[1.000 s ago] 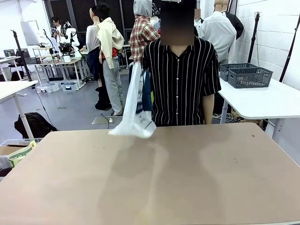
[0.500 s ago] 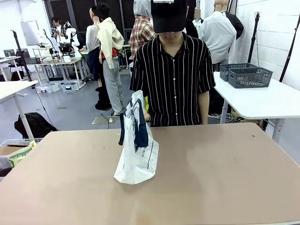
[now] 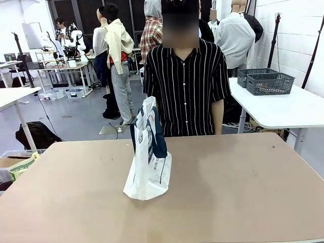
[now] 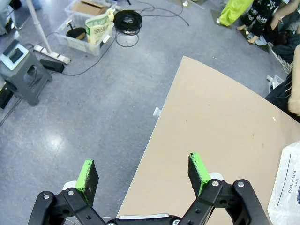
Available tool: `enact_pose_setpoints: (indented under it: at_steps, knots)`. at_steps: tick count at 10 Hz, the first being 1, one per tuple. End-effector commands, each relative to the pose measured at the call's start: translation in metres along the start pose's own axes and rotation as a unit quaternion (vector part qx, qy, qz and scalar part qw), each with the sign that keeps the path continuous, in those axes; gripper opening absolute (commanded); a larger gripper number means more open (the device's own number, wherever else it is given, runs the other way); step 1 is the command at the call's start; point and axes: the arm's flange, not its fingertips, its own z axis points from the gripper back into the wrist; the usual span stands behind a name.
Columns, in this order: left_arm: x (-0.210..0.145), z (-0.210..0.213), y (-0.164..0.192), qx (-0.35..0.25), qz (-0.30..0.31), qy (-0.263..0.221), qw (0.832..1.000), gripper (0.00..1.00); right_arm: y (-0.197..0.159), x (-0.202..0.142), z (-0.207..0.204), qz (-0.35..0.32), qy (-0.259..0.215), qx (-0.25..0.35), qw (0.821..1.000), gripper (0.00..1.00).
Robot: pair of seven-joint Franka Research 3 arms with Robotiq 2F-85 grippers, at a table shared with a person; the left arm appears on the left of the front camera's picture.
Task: Transfer purchased items from the store into the shopping bag.
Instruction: Open the Reusable shopping bag in the center of the table.
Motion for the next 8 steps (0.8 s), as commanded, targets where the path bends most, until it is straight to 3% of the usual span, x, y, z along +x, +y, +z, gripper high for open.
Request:
enact_pose_setpoints:
  at_steps: [1, 2, 3, 5, 7, 8]
  knots:
    - [0.000, 0.001, 0.004, 0.002, -0.010, 0.002, 1.000, 1.00, 0.000, 0.000, 0.000, 0.000, 0.000, 0.000, 1.000, 1.00]
    - [0.000, 0.000, 0.000, 0.000, 0.000, 0.000, 1.000, 1.00, 0.025, 0.008, -0.003, 0.000, -0.001, 0.006, 1.000, 1.00]
    - [0.013, 0.002, -0.040, -0.062, -0.024, -0.011, 0.998, 1.00, 0.062, 0.019, 0.000, 0.000, 0.000, 0.013, 1.000, 1.00]
    - [0.030, 0.011, -0.115, -0.152, -0.065, -0.008, 0.986, 1.00, 0.144, 0.021, 0.016, 0.035, 0.049, 0.042, 0.997, 1.00]
    - [0.043, 0.026, -0.190, -0.261, -0.096, -0.004, 0.960, 1.00, 0.218, 0.017, 0.033, 0.031, 0.071, 0.095, 0.992, 1.00]
    - [0.042, 0.025, -0.218, -0.280, -0.108, 0.015, 0.954, 1.00, 0.246, 0.011, 0.034, 0.027, 0.095, 0.112, 0.989, 1.00]
